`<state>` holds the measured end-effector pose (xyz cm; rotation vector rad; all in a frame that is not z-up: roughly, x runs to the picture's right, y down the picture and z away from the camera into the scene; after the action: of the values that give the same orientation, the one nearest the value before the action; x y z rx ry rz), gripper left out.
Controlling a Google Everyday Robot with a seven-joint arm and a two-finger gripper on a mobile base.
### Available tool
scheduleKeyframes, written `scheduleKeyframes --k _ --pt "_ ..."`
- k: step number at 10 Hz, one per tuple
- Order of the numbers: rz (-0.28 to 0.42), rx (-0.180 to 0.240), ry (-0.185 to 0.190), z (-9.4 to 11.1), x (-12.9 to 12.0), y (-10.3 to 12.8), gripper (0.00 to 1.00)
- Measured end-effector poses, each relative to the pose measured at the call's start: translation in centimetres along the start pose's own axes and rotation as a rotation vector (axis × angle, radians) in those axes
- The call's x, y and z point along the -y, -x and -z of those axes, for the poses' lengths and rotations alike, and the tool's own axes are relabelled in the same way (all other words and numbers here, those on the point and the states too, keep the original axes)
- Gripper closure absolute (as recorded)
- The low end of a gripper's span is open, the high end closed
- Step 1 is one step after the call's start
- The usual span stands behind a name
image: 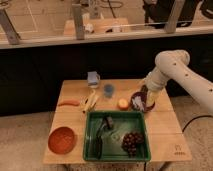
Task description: Place apple in plastic cup
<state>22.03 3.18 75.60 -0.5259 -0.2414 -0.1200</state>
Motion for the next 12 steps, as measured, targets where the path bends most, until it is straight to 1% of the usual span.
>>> scheduleKeyframes --k 1,3,4,6,7,9,11,12 --pt "0.01 -0.005 -0.016 -0.1 0.2 0.2 0.2" --pt "0.054 -0.054 -0.066 -0.4 1.2 1.5 0.2" --pt "0.078 -0.07 -0.087 -0.7 1.8 2.1 0.2" --pt "0.111 -0.087 -0.125 -1.1 2.6 2.6 0.2" --pt "0.13 -0.09 -0.139 -1.5 3.1 3.0 0.2" --pt "0.174 -0.081 -0.16 -2.8 3.9 4.8 0.2" --pt "0.192 -0.08 -0.168 -4.1 4.0 6.0 0.2" --pt "0.205 -0.074 -0.167 -4.9 4.1 6.9 0.2"
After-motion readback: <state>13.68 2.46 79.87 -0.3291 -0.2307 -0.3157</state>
